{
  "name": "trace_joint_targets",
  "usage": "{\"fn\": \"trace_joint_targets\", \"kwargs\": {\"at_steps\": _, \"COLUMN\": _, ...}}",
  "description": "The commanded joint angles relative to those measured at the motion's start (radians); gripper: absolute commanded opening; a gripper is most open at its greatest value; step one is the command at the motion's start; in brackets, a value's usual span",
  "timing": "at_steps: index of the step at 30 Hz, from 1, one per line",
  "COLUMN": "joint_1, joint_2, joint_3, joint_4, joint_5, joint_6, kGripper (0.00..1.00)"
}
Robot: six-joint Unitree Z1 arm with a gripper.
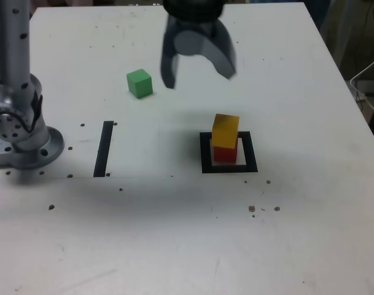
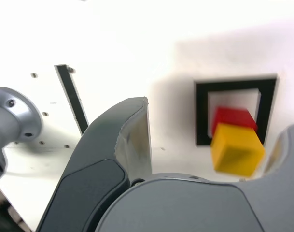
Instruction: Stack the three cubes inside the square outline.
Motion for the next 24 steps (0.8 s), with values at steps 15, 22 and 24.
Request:
{"fn": "trace_joint_targets", "kwargs": {"at_steps": 15, "joint_1": 0.301, "joint_2": -0.126, "joint_3": 0.171, "joint_4": -0.005, "joint_5": 0.026, "joint_6": -0.161, "kGripper": 0.99}}
{"fn": "trace_joint_targets", "kwargs": {"at_steps": 22, "joint_1": 0.434, "joint_2": -0.13, "joint_3": 0.253, "joint_4": -0.08, "joint_5": 0.063, "joint_6": -0.189, "kGripper": 0.98}}
{"fn": "trace_joint_targets", "kwargs": {"at_steps": 24, "joint_1": 0.456, "joint_2": -0.117, "joint_3": 0.265, "joint_4": -0.097, "joint_5": 0.075, "joint_6": -0.186, "kGripper": 0.98}}
